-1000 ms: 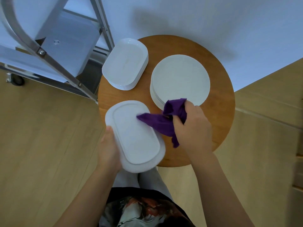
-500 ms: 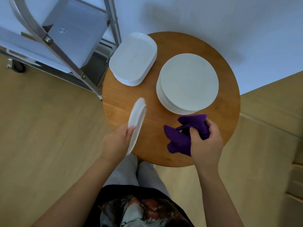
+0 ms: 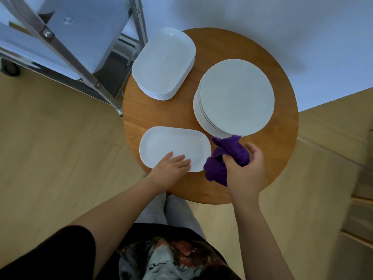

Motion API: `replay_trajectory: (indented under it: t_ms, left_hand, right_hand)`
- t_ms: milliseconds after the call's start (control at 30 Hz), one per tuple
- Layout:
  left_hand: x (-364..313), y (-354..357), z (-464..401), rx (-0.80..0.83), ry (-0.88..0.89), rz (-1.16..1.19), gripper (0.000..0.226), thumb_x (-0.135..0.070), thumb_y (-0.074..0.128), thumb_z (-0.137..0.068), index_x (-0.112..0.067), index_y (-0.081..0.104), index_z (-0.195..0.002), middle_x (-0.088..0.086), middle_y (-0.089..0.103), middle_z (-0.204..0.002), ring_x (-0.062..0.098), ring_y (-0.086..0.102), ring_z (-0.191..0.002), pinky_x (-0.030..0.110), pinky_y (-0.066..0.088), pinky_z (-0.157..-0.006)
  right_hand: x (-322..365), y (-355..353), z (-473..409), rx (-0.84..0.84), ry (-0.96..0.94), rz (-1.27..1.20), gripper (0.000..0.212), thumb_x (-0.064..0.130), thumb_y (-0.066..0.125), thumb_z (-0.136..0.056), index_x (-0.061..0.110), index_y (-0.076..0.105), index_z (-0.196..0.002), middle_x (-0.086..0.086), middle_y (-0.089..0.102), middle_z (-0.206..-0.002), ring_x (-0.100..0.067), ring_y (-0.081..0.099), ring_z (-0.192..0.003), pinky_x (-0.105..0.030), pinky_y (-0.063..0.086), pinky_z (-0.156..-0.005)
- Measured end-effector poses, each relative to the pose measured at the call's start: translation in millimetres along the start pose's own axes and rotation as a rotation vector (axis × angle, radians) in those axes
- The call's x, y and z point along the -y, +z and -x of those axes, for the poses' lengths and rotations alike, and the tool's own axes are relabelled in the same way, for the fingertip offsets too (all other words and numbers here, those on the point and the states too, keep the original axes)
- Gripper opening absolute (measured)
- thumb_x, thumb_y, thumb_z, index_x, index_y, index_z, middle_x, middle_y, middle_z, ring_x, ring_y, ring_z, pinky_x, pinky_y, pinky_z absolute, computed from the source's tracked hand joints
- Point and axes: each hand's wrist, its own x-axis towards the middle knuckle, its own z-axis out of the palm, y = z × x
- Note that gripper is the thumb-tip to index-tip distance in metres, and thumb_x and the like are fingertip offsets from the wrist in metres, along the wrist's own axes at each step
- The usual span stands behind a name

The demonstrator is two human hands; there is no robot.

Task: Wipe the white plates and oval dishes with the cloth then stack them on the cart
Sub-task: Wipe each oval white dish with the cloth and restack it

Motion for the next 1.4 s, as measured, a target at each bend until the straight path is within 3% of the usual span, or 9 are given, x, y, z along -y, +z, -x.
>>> replay_trajectory:
  t_ms: [233,400,467,667,900,1000,1167,1300,1400]
  left_hand:
    - [21,2,-10,0.126,0.023,0.02,0.046,-0.019,0.041,-0.101,-0.023,0.033,-0.146,-0.004,0.026,-0.156,0.017,0.014,-0.146,0.033,0.012,-0.117]
    - [10,-43,-12,-0.243,-0.634,1.263,0.034,-0.035,0.046,-0.098,-0.023,0.055,-0.128,-0.001,0.059,-0.129,0.018,0.054,-0.12,0.03,0.046,-0.095]
    - [18,-70,-11,-0.168,-0.693,1.714,0.035,-0.05,0.044,-0.094,-0.03,0.053,-0.12,-0.001,0.06,-0.124,0.018,0.058,-0.112,0.03,0.053,-0.081]
    - [49,-122,-8,-0.073,-0.515,2.027,0.047,-0.058,0.062,-0.077,-0.03,0.058,-0.115,0.001,0.067,-0.117,0.024,0.06,-0.112,0.044,0.055,-0.087]
    - [70,-154,-30,-0.329,-0.485,2.075,0.031,-0.025,0.064,-0.086,-0.028,0.06,-0.116,0.001,0.071,-0.107,0.022,0.068,-0.1,0.035,0.056,-0.082]
    - [70,-165,-37,-0.342,-0.432,1.635,0.009,-0.042,0.056,-0.09,-0.039,0.06,-0.099,-0.01,0.069,-0.096,0.01,0.066,-0.093,0.022,0.055,-0.077]
    - [110,-179,-42,-0.152,-0.325,1.174,0.048,-0.083,0.026,-0.074,-0.046,0.056,-0.083,-0.013,0.052,-0.102,0.002,0.055,-0.089,0.02,0.048,-0.074]
    - [172,-165,-53,-0.504,-0.81,0.738,0.052,-0.059,0.051,-0.087,-0.03,0.05,-0.13,-0.005,0.053,-0.131,0.015,0.048,-0.12,0.042,0.045,-0.099]
    - [200,-154,-64,-0.223,-0.978,0.516,0.071,-0.056,0.052,-0.088,-0.023,0.03,-0.147,0.006,0.037,-0.149,0.03,0.035,-0.136,0.05,0.034,-0.108]
  right_hand:
    - [5,15,0,0.146,0.142,-0.083,0.032,0.017,0.077,-0.076,0.035,0.056,-0.092,0.013,0.062,-0.092,-0.01,0.062,-0.086,-0.012,0.049,-0.053]
    - [23,36,-7,0.209,0.233,-0.21,0.029,0.011,0.075,-0.078,0.031,0.062,-0.094,0.009,0.069,-0.085,-0.018,0.067,-0.085,-0.029,0.058,-0.065]
    - [33,48,-12,0.263,0.282,-0.345,0.031,0.007,0.072,-0.079,0.026,0.063,-0.102,0.006,0.071,-0.087,-0.017,0.07,-0.084,-0.028,0.057,-0.062]
    - [60,92,-30,0.501,0.33,-0.682,0.069,0.026,0.069,-0.078,0.009,0.041,-0.138,-0.012,0.063,-0.123,-0.026,0.062,-0.111,-0.038,0.055,-0.087]
    - [63,137,-44,0.438,0.113,-0.428,0.089,0.053,0.079,-0.063,0.023,0.041,-0.138,-0.001,0.06,-0.123,-0.019,0.06,-0.112,-0.035,0.054,-0.089]
    - [69,148,-50,0.328,0.304,-0.731,0.078,0.049,0.077,-0.065,0.017,0.049,-0.131,-0.007,0.064,-0.116,-0.021,0.063,-0.107,-0.032,0.055,-0.081]
    - [78,150,-74,0.27,0.485,-0.966,0.029,0.025,0.063,-0.074,0.017,0.068,-0.102,-0.007,0.071,-0.091,-0.019,0.069,-0.077,-0.03,0.055,-0.059]
    - [86,153,-87,0.274,0.436,-0.925,0.018,0.024,0.065,-0.074,0.024,0.072,-0.09,-0.001,0.07,-0.084,-0.015,0.064,-0.067,-0.027,0.048,-0.053]
    - [89,157,-91,0.263,0.451,-0.88,0.039,0.026,0.071,-0.068,0.02,0.063,-0.106,-0.002,0.069,-0.088,-0.015,0.065,-0.071,-0.026,0.049,-0.054]
